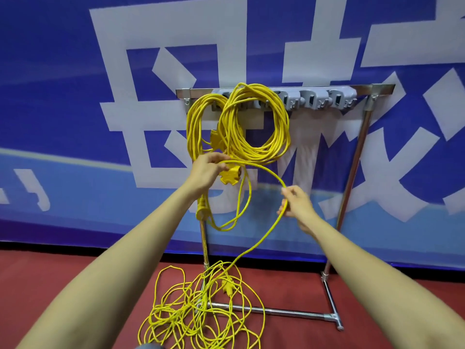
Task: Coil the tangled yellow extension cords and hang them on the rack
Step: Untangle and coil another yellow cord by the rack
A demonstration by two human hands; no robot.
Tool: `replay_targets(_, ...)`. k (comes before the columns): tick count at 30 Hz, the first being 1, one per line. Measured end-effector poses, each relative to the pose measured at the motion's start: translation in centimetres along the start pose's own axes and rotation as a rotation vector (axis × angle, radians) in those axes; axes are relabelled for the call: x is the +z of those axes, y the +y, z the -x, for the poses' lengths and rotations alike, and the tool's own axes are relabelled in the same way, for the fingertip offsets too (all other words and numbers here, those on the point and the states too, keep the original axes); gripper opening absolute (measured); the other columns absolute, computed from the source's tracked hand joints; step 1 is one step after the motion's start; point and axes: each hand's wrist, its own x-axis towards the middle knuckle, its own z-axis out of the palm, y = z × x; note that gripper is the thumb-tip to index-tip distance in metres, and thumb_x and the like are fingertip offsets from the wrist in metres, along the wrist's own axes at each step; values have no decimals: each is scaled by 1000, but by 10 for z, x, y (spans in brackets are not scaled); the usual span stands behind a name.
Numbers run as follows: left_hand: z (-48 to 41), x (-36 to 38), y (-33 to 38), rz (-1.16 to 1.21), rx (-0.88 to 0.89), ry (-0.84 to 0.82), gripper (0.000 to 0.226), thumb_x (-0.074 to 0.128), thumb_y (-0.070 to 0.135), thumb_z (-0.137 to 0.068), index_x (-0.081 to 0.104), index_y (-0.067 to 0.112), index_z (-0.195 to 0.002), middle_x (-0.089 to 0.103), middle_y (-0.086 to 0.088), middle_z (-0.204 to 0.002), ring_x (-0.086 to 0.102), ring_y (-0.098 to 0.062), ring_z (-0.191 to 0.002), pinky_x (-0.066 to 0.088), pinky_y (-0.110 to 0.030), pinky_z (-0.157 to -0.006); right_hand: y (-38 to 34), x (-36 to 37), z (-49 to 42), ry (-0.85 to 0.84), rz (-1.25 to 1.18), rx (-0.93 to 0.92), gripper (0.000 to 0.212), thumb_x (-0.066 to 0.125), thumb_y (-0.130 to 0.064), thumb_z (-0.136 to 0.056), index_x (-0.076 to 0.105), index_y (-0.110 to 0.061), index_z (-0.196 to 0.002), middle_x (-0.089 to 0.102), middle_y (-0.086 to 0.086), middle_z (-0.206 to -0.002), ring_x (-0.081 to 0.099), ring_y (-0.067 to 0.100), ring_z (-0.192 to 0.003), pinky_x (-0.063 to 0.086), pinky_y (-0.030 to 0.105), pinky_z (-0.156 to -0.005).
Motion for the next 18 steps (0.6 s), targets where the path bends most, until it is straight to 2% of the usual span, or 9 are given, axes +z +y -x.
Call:
replay_targets(1, 3, -2, -9, -16, -40, -17, 19, 56, -3, -90, 65, 9, -102, 65, -8, -92, 59, -11, -80, 42, -18, -67, -9, -10, -7, 88, 17, -72, 20, 49, -17, -97, 49, -17, -77, 41, 6, -60, 44, 16, -42, 45, 23, -41)
replay_targets(3, 10, -2, -20, -65, -77, -73, 14, 57, 0, -90, 67, 8, -97, 66, -7, -81, 57, -2, -66, 40, -12, -58, -29, -27, -21, 217, 152, -233, 19, 56, -25, -93, 57, -23, -74, 44, 1, -62, 42, 19, -53, 39, 25, -47)
replay_targets(6, 16, 0, -22, -54, -59, -131, 9, 61, 16, -94, 68, 12, -90, 65, -4, -75, 54, 5, -53, 36, -7, -49, -53, -36, -30, 239, 283, -358, 13, 60, -35, -90, 64, -25, -82, 51, -4, -66, 43, 17, -61, 35, 31, -57)
replay_targets(9, 16, -1, -15, 142, -60, -127, 9, 57, 18, -97, 66, 17, -98, 65, -2, -71, 50, -1, -53, 33, -12, -47, -52, -31, -24, 161, 342, -402, 14, 55, -26, -94, 60, -15, -87, 49, 1, -66, 41, 16, -58, 35, 29, -55)
replay_targets(12, 12, -4, -2, 273, -16, -100, 16, 58, 16, -97, 67, 16, -109, 65, -1, -71, 52, -3, -57, 34, -13, -49, -24, -27, -18, 61, 464, -373, 10, 52, -16, -95, 56, -13, -86, 48, -4, -64, 42, 11, -60, 36, 27, -58)
replay_targets(16, 6, 0, 20, 293, 32, -108, 15, 58, 16, -96, 71, 13, -103, 66, -1, -73, 47, -2, -54, 33, -14, -49, 18, -25, -16, -131, 582, -265, 23, 53, -5, -91, 53, -21, -75, 52, 2, -65, 47, 19, -66, 43, 37, -66)
replay_targets(18, 5, 4, 29, 280, 55, -119, 17, 56, 16, -97, 71, 10, -104, 66, -1, -73, 49, -1, -55, 33, -14, -50, 35, -18, -8, -239, 605, -217, 26, 58, -6, -89, 56, -27, -73, 59, 6, -71, 51, 18, -71, 44, 34, -70)
